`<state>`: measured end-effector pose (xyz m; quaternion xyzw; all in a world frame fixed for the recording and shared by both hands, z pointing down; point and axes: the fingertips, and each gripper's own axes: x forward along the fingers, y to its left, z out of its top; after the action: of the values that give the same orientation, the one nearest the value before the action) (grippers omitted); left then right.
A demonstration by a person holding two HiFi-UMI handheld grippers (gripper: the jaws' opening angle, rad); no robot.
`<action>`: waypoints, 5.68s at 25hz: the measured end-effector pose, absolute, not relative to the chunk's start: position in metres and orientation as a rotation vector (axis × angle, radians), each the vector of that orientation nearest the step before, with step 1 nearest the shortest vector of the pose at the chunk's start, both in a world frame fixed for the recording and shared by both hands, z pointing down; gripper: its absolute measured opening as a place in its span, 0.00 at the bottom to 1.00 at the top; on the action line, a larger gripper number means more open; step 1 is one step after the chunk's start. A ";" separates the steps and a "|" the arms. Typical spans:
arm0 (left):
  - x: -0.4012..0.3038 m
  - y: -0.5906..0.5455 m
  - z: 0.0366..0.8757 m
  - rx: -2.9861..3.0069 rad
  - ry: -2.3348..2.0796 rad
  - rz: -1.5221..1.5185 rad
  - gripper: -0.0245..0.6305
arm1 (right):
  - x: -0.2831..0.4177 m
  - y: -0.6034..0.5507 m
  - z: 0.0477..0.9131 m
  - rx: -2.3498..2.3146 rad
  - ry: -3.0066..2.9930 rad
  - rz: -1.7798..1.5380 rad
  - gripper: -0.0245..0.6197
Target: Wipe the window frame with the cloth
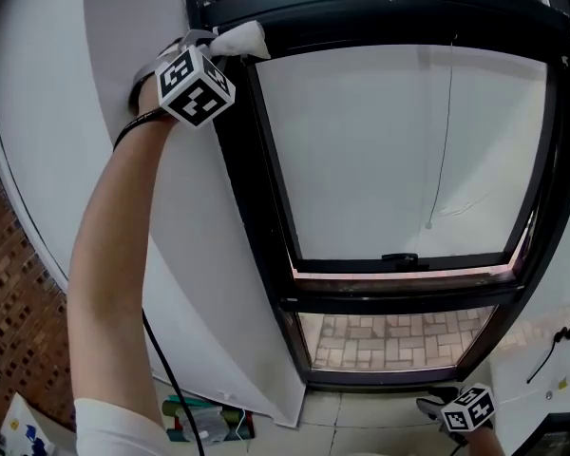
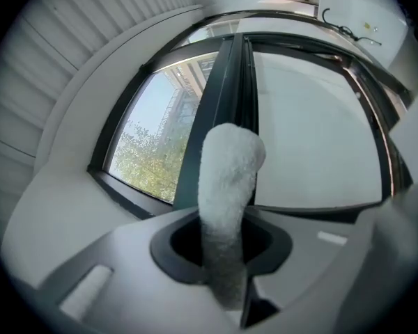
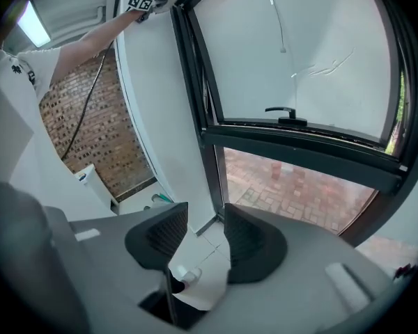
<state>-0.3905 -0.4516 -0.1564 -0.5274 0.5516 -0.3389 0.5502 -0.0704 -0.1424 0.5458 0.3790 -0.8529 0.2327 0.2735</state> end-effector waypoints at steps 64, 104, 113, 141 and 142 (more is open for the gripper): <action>-0.362 -0.476 0.576 -1.847 1.205 -1.360 0.18 | -0.003 -0.169 0.551 1.074 -2.237 0.692 0.29; 0.063 -0.411 0.592 -1.934 0.804 -1.188 0.18 | 0.194 -0.082 0.557 1.332 -2.145 0.754 0.29; 0.178 -0.392 0.598 -1.950 0.682 -1.164 0.18 | 0.250 -0.041 0.560 1.473 -2.075 0.813 0.29; 0.333 -0.331 0.540 -1.898 0.336 -1.099 0.18 | 0.312 -0.005 0.571 1.688 -2.063 0.890 0.29; 0.338 -0.333 0.535 -1.890 0.332 -1.108 0.18 | 0.310 -0.007 0.571 1.684 -2.074 0.885 0.29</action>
<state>0.3382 -0.3328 0.5346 -0.7632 0.1342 -0.4472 0.4466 0.3099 -0.0069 0.5709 0.5903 -0.7271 0.3103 0.1631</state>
